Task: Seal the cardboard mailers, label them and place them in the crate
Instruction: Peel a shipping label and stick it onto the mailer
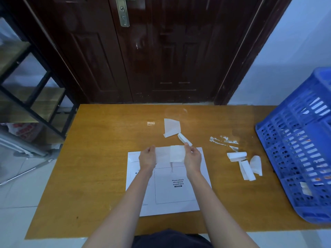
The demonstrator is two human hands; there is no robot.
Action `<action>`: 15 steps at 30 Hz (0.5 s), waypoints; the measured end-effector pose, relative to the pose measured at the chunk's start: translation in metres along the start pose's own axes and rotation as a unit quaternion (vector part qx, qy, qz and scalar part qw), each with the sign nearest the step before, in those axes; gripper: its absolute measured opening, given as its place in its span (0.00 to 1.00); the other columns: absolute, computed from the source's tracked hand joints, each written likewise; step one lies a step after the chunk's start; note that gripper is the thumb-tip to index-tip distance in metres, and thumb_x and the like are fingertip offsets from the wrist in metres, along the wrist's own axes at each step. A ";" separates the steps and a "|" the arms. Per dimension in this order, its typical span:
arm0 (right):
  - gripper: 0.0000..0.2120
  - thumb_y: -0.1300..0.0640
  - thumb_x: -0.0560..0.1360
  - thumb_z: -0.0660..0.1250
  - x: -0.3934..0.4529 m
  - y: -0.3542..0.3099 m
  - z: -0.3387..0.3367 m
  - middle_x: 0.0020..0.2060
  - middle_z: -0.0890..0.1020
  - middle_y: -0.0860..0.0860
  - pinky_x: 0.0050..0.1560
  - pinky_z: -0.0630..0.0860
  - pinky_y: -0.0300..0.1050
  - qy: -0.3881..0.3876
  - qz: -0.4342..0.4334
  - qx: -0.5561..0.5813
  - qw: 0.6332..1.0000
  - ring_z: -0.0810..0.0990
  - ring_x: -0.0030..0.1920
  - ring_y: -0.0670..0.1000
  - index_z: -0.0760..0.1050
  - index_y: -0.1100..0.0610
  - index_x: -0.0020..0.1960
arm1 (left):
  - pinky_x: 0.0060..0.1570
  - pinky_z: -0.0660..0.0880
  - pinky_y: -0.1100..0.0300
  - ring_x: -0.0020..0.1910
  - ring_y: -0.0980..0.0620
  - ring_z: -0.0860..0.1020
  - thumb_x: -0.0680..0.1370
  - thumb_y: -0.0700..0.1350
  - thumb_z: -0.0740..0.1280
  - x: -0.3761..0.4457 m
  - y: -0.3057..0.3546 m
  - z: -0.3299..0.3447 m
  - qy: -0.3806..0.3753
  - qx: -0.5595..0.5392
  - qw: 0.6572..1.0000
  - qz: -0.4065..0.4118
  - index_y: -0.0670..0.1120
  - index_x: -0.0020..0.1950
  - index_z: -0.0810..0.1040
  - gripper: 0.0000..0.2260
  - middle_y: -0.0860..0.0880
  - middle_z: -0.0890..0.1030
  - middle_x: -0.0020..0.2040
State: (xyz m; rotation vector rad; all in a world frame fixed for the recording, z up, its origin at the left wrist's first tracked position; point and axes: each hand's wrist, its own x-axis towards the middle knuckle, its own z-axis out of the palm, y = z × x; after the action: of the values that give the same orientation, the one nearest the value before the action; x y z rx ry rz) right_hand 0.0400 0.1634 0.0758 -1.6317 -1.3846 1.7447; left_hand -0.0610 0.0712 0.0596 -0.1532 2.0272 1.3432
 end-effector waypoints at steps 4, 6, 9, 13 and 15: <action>0.17 0.42 0.79 0.60 0.002 -0.002 -0.006 0.37 0.78 0.51 0.32 0.68 0.40 -0.105 0.118 0.098 0.983 0.74 0.37 0.49 0.76 0.56 0.50 | 0.21 0.60 0.65 0.25 0.54 0.64 0.82 0.53 0.59 0.001 0.005 -0.008 -0.089 -0.115 0.986 -0.081 0.46 0.42 0.70 0.13 0.49 0.67 0.32; 0.23 0.39 0.79 0.56 0.000 0.003 -0.007 0.39 0.80 0.52 0.34 0.70 0.41 -0.178 0.164 0.201 0.949 0.76 0.37 0.50 0.76 0.57 0.55 | 0.18 0.57 0.66 0.22 0.55 0.62 0.81 0.52 0.61 -0.001 0.006 -0.011 -0.103 -0.166 0.977 -0.091 0.46 0.42 0.70 0.13 0.50 0.65 0.30; 0.33 0.32 0.76 0.53 0.000 0.006 -0.005 0.39 0.80 0.53 0.39 0.72 0.42 -0.214 0.189 0.211 0.935 0.76 0.36 0.50 0.77 0.60 0.57 | 0.19 0.58 0.67 0.26 0.54 0.63 0.80 0.58 0.60 -0.005 0.005 -0.011 -0.105 -0.153 0.978 -0.093 0.45 0.44 0.74 0.17 0.49 0.68 0.31; 0.22 0.37 0.75 0.63 -0.001 0.003 0.006 0.29 0.75 0.51 0.32 0.69 0.39 -0.176 0.180 0.137 0.958 0.70 0.23 0.46 0.77 0.57 0.47 | 0.25 0.61 0.65 0.29 0.53 0.65 0.79 0.61 0.59 -0.010 0.005 -0.008 -0.139 -0.150 0.974 -0.101 0.46 0.45 0.77 0.20 0.48 0.72 0.33; 0.16 0.42 0.75 0.66 0.002 0.002 0.011 0.28 0.74 0.49 0.29 0.67 0.38 -0.142 0.163 0.092 0.972 0.68 0.24 0.46 0.76 0.56 0.45 | 0.29 0.65 0.63 0.32 0.52 0.70 0.79 0.60 0.60 -0.011 0.005 -0.007 -0.149 -0.162 0.970 -0.107 0.45 0.47 0.78 0.19 0.47 0.76 0.35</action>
State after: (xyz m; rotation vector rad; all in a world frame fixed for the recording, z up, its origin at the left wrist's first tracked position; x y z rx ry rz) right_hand 0.0305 0.1597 0.0711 -1.6249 -1.0687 2.2961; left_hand -0.0583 0.0643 0.0722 -0.2894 1.4903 1.4516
